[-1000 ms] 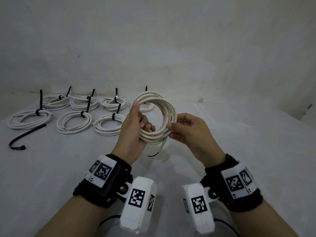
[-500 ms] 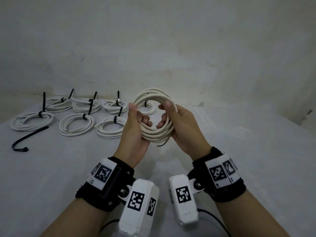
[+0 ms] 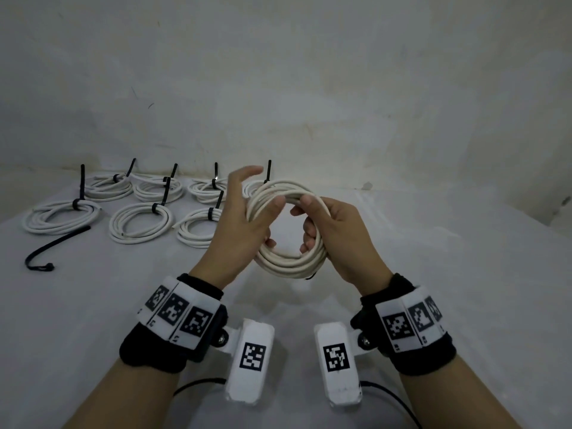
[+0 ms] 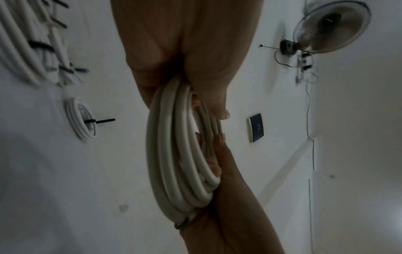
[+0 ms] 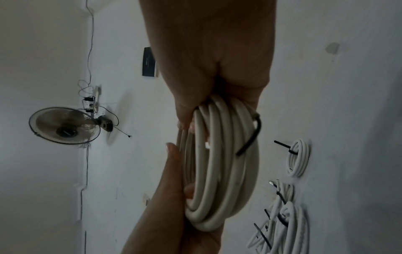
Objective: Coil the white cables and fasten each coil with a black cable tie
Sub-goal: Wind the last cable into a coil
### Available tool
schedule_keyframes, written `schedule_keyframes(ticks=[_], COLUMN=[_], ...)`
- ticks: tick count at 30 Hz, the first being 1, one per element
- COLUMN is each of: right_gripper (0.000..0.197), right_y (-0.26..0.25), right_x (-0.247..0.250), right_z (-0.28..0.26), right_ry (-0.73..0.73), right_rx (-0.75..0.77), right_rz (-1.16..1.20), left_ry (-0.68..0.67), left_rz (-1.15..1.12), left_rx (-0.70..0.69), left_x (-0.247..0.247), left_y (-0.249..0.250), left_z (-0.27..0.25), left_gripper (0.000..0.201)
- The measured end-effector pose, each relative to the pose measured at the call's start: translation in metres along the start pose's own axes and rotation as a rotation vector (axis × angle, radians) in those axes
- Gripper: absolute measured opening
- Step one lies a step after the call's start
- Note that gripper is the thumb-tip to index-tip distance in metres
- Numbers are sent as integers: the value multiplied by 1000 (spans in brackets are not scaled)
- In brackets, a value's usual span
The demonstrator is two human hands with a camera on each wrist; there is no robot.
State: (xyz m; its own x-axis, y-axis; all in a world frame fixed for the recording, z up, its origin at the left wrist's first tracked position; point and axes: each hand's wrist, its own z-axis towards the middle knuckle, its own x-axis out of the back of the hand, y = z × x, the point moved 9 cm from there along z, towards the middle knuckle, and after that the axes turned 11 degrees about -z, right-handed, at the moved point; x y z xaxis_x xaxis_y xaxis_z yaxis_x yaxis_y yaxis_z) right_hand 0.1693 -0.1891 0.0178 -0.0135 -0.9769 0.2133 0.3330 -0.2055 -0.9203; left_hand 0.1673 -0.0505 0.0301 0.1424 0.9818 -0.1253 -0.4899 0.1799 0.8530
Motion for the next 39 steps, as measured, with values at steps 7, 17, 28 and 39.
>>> schedule_keyframes(ticks=[7, 17, 28, 39], right_gripper=[54, 17, 14, 23], right_y=[0, -11, 11, 3], right_x=[-1, 30, 25, 6], right_z=[-3, 3, 0, -7], right_ry=[-43, 55, 50, -86], right_rx=[29, 184, -65, -112], right_rz=[-143, -441, 158, 163], left_ry=[64, 92, 46, 191], left_rz=[34, -47, -46, -21], left_rx=[-33, -12, -14, -121], left_x=[10, 11, -1, 15], left_y=[-2, -1, -3, 8], left_z=[4, 2, -1, -2], left_gripper=[24, 22, 18, 19])
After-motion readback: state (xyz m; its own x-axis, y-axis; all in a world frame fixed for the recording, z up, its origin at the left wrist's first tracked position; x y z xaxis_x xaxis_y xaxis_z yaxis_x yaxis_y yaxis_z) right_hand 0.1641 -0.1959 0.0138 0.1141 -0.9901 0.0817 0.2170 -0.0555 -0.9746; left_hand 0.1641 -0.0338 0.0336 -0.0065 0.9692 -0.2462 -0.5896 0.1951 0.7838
